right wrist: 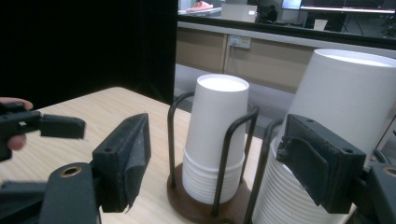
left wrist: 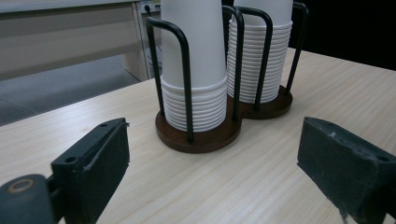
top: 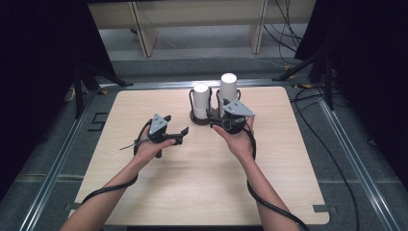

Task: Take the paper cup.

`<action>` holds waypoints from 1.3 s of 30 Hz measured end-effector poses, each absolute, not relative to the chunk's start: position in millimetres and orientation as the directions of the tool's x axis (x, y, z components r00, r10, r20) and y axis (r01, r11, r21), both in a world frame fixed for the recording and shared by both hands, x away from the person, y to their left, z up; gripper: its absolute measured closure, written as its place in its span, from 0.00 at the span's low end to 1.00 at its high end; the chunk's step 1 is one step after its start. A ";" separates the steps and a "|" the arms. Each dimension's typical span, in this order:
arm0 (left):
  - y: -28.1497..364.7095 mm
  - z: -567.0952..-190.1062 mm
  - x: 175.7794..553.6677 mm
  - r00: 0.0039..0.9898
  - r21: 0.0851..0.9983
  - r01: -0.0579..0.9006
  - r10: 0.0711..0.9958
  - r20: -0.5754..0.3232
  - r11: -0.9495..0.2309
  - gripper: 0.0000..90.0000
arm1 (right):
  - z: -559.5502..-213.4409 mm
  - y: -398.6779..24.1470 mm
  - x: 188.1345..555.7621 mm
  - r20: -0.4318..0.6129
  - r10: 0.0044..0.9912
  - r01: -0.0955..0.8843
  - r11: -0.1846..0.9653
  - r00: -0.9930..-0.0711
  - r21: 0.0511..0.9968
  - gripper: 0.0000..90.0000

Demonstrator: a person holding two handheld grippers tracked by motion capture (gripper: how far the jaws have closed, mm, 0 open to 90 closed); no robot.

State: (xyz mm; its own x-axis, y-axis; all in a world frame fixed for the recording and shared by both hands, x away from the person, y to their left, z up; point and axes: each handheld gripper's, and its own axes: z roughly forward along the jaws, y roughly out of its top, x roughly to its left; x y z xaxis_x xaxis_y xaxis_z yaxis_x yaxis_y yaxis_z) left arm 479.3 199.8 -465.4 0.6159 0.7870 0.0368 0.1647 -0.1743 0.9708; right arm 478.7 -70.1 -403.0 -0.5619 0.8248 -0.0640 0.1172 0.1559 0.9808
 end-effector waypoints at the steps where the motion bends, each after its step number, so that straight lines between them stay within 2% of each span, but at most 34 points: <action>1: 197.0 -465.8 481.8 0.619 0.970 0.171 0.785 0.032 -0.174 0.10 | -402.3 -67.6 480.7 -0.051 0.825 0.132 0.150 -0.562 0.980 0.28; 5: 189.9 -468.5 490.2 0.617 0.967 0.182 0.786 0.030 -0.179 0.13 | -402.4 -61.8 490.3 -0.045 0.823 0.145 0.153 -0.566 0.978 0.28; 9: 183.1 -475.7 504.5 0.603 0.962 0.233 0.798 -0.026 -0.145 0.14 | -405.5 -50.8 505.5 -0.070 0.825 0.143 0.179 -0.560 0.973 0.29; 18: 172.5 -480.9 524.9 0.589 0.955 0.256 0.807 -0.032 -0.149 0.16 | -405.1 -32.4 526.8 -0.073 0.827 0.148 0.185 -0.557 0.971 0.32; 19: 169.1 -481.8 527.7 0.583 0.951 0.278 0.811 -0.053 -0.138 0.16 | -404.9 -29.5 532.8 -0.068 0.829 0.150 0.181 -0.555 0.972 0.32; 39: 157.7 -488.2 556.6 0.610 0.942 0.269 0.792 -0.005 -0.201 0.17 | -400.1 -19.2 558.8 -0.076 0.844 0.171 0.194 -0.531 0.966 0.33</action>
